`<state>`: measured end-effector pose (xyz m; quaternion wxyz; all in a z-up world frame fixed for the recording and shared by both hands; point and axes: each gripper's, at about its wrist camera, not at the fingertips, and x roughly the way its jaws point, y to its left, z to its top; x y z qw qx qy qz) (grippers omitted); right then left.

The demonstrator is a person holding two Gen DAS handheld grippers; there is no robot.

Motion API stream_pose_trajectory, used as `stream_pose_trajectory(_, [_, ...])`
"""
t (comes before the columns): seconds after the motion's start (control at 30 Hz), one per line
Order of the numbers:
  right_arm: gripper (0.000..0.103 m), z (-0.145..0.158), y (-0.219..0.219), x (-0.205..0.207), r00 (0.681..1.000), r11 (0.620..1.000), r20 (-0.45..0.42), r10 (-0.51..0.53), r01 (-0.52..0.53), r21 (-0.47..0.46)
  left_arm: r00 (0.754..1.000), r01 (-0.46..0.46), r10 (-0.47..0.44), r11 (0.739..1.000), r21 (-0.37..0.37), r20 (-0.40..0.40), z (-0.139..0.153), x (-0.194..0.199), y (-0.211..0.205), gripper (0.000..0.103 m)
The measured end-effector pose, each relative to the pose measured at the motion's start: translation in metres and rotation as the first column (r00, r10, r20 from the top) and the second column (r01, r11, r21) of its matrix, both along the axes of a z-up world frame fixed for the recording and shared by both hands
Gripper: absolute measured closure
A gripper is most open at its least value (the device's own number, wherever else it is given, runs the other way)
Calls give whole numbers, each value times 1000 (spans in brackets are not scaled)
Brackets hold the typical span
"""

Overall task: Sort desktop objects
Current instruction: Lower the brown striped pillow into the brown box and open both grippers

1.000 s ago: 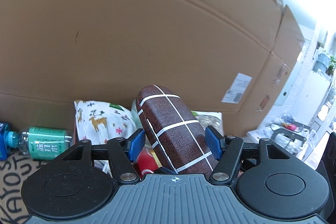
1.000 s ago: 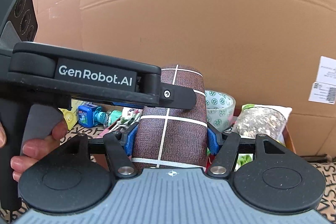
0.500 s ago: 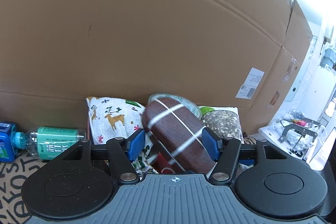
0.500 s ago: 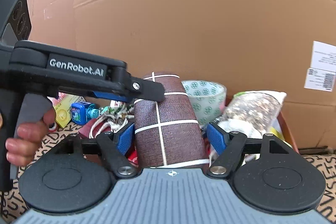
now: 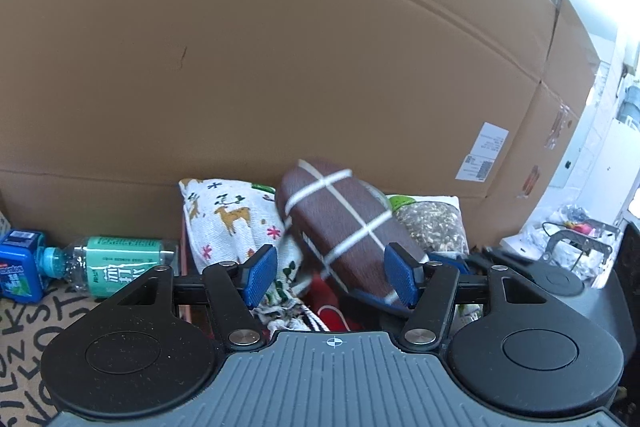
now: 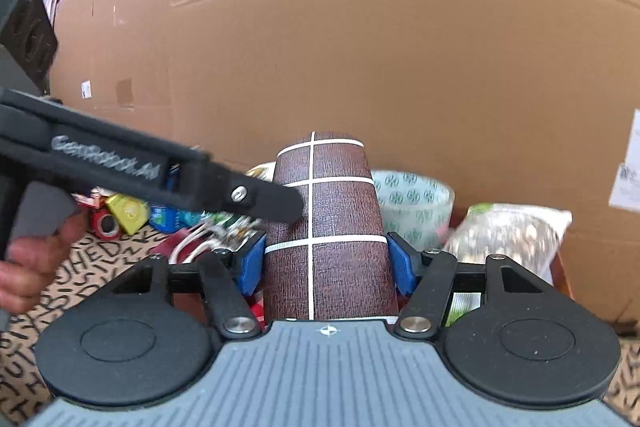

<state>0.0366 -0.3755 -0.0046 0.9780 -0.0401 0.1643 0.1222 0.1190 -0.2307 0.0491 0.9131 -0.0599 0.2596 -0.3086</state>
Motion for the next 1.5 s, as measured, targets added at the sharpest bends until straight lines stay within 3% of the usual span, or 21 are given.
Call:
stream_pose_trajectory(0.3, [34,-10,14,-23,999,999,4,-36,36,-18,1000,10,-11,1000,17,10,-2,-4,1,29])
stream_pose_trajectory(0.43, [24,-14,0,-29,997,997,23,-72,72,10,1000,6,-6,1000,14,7,-2,-5,2,29])
stream_pose_trajectory(0.87, [25,-6,-7,-49,993,993,21,-112,111,28,1000,12,-13,999,41,21,-5,-20,-5,26])
stream_pose_trajectory(0.97, [21,-7,4,-50,992,991,6,-127,127,32,1000,12,-13,999,46,27,-5,-30,-3,19])
stream_pose_trajectory(1.03, [4,-8,11,-54,987,987,-1,-160,160,30,999,7,-8,999,41,33,-3,-39,1,9])
stream_pose_trajectory(1.1, [3,-4,13,-64,981,980,3,-196,196,21,998,-12,9,999,51,55,-2,-51,7,0])
stream_pose_trajectory(1.27, [1,2,18,-91,967,967,-27,-253,253,-9,992,-118,109,979,163,68,3,-80,20,0])
stream_pose_trajectory(1.5, [1,5,24,-122,928,932,-90,-361,355,-76,988,-153,146,973,175,54,-3,-120,38,0])
